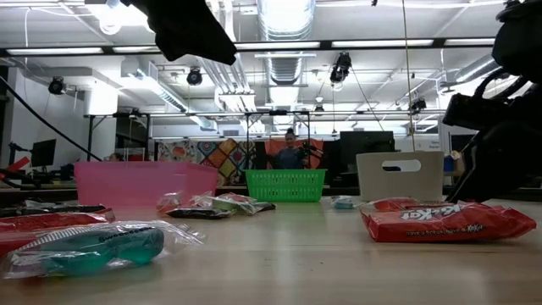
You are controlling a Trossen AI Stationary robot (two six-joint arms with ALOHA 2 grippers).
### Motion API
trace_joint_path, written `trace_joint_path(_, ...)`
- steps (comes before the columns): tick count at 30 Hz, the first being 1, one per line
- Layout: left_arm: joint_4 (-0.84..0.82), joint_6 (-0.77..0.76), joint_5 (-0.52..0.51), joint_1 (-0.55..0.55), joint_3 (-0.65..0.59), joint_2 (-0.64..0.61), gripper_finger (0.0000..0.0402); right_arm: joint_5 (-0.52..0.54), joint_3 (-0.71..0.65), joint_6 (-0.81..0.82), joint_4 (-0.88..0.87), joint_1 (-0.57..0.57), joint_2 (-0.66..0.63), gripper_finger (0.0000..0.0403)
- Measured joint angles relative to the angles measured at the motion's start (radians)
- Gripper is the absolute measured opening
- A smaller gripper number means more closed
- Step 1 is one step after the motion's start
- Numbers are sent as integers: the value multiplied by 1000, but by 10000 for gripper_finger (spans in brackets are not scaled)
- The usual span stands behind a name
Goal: Sort candy
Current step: Put the brown chocolate bar into the white bin
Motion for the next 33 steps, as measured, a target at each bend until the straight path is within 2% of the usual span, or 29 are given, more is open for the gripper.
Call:
trace_joint_path(15,0,0,0,0,0,0,76,-11,-20,5,-5,-5,1,179)
trace_joint_path(26,0,0,0,0,0,0,76,-36,-22,-75,30,-5,2,29)
trace_joint_path(28,0,0,0,0,0,0,76,-38,-22,-77,32,-5,1,14)
trace_joint_path(33,0,0,0,0,0,0,76,-43,-22,-76,33,-5,-17,9)
